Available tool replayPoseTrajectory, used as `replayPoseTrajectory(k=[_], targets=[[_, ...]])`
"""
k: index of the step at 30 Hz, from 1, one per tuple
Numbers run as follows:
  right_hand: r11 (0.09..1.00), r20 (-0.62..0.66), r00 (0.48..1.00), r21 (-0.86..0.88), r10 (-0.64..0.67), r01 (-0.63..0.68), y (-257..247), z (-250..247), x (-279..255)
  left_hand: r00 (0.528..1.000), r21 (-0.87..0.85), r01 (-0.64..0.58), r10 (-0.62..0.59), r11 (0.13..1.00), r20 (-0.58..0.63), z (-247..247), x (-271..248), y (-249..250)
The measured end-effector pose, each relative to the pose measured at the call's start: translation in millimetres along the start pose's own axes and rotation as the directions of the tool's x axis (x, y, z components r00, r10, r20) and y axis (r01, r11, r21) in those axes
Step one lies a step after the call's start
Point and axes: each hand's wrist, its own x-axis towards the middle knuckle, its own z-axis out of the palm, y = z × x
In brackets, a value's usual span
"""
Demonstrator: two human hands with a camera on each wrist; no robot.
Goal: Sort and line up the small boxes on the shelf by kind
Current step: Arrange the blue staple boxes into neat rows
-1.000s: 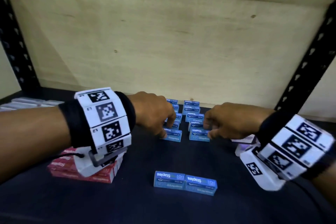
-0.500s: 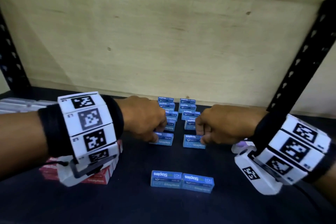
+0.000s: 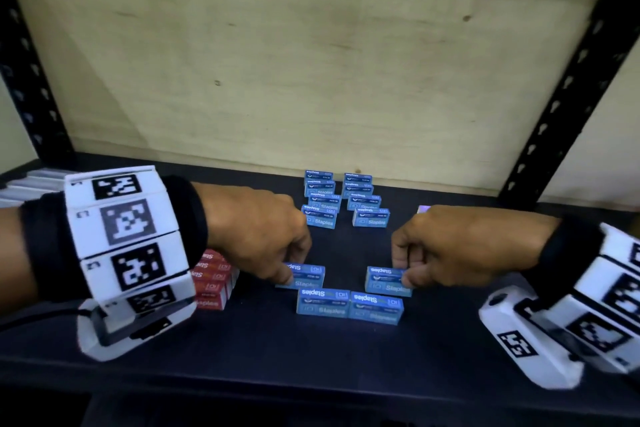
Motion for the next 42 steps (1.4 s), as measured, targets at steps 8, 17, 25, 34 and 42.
replayPoseTrajectory(k=[8,17,25,34,42], targets=[[1.000,0.007,1.000,0.025,0.020,-0.020,-7.4,9.3,-17.7,1.000,-0.041,-0.005,0.005,0.999,0.009,2.7,-13.3,6.2],[0.998,0.042,0.998,-0.033,0.051,-0.050,-20.3,8.6,-28.0,0.995,-0.122,0.065,-0.055,0.990,0.077,1.9,-17.4,18.1],[0.999,0.017,1.000,-0.037,0.003,-0.002,-31.3,22.1,-18.6,0.997,-0.103,0.071,-0.068,0.992,0.039,5.1,-11.2,31.5],[0.999,-0.010,0.999,-0.039,-0.035,0.035,-37.6,22.9,-14.2,0.999,-0.095,0.018,-0.022,0.995,-0.034,5.9,-2.5,41.7],[0.998,-0.015,0.999,-0.048,-0.047,0.046,-40.9,26.2,-9.3,0.999,-0.120,0.037,-0.041,0.992,-0.033,7.1,-2.0,42.3]])
